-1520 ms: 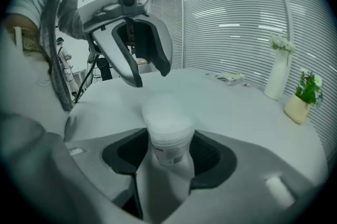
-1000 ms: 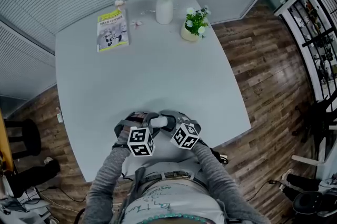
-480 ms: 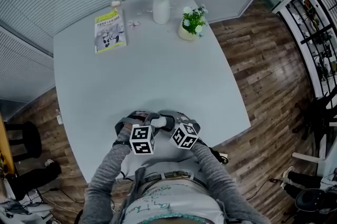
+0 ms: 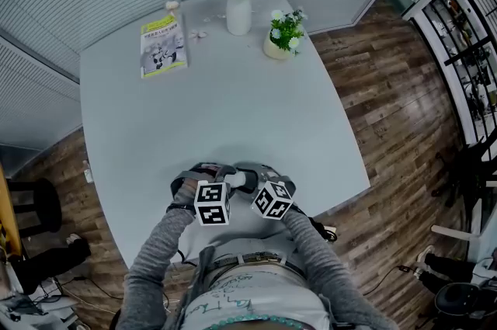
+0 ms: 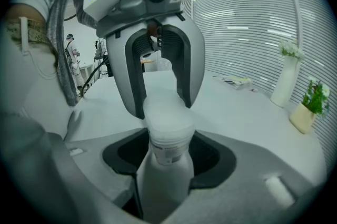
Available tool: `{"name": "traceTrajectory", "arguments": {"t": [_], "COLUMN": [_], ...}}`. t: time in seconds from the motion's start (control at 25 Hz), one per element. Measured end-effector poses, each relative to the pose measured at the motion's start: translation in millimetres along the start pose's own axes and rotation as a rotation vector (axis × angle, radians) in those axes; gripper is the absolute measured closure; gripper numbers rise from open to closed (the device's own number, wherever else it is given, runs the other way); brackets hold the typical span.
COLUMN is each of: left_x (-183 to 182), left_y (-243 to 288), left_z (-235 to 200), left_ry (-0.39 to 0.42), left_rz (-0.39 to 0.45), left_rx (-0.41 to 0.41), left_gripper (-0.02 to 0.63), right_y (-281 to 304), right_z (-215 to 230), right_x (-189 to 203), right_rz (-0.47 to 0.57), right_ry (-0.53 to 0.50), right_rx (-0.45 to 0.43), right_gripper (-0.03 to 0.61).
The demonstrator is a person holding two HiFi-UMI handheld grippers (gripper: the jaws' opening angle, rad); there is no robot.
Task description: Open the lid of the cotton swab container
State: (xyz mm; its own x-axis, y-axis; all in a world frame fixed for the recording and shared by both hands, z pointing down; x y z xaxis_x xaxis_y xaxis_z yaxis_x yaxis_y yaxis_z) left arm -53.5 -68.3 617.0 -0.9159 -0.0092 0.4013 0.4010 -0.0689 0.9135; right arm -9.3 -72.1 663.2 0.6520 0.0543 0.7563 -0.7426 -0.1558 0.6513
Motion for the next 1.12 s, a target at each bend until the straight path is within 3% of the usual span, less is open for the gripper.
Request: {"name": "traceTrajectory", "arguments": {"t": [0.48, 1.12], "left_x": [0.2, 1.2], "left_y": [-2.6, -8.1], "left_z": [-3.9, -15.7], "left_ry": [-0.032, -0.142], "left_rz": [0.013, 0.064], "left_rx": [0.075, 0.199], "left_gripper": [0.426, 0.436], "right_y": [0.0, 0.4], "right_z": [-0.1, 2.7], "right_x": [-0.1, -0.8], "right_rz": [0.003, 0.007], "right_ry": [-0.004, -0.009], "right_rx": [-0.006, -0.025], "right_gripper": [0.342, 0.342]}}
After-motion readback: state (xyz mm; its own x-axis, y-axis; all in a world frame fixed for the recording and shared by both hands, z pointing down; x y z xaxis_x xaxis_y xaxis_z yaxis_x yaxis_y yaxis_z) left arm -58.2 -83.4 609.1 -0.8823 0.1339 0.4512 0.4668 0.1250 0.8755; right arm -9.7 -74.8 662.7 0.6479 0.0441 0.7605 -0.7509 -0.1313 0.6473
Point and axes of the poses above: the fingertips, and each gripper's own axes: y forward along the fingers, z to its right, x out of its underside, the point moved 6 cm from there along -y, backward along the fingers, and after that the axes turned 2 degrees about -y, right-handed, at the moved point
